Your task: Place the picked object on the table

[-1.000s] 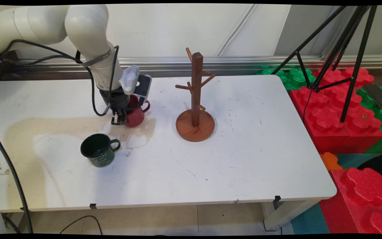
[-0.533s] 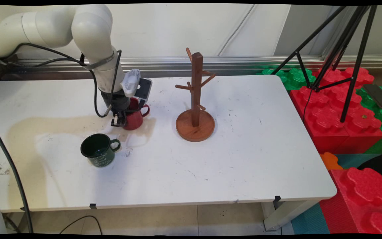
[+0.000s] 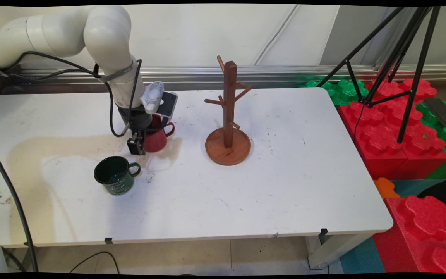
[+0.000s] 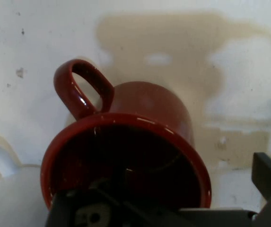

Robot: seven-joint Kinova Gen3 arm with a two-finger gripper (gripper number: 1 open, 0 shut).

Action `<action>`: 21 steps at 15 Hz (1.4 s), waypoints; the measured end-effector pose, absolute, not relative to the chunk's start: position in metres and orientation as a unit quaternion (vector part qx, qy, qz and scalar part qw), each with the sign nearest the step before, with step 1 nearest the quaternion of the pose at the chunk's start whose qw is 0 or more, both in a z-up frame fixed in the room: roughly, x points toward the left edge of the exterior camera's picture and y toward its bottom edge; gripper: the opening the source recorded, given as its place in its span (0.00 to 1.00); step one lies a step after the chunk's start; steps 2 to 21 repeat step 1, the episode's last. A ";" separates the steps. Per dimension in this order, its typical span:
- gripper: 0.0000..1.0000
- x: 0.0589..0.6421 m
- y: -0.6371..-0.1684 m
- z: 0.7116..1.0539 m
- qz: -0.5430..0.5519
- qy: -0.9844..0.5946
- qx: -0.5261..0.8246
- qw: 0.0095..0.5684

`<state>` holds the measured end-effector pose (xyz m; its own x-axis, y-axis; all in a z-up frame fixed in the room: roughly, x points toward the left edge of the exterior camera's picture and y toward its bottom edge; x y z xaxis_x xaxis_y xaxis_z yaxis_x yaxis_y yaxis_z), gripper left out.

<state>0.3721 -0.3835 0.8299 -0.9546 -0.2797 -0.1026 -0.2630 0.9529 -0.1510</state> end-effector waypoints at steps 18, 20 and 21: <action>1.00 0.372 -0.383 0.832 -0.070 0.986 -0.136 0.060; 1.00 0.372 -0.383 0.832 -0.070 0.986 -0.136 0.060; 1.00 0.372 -0.383 0.832 -0.070 0.986 -0.136 0.060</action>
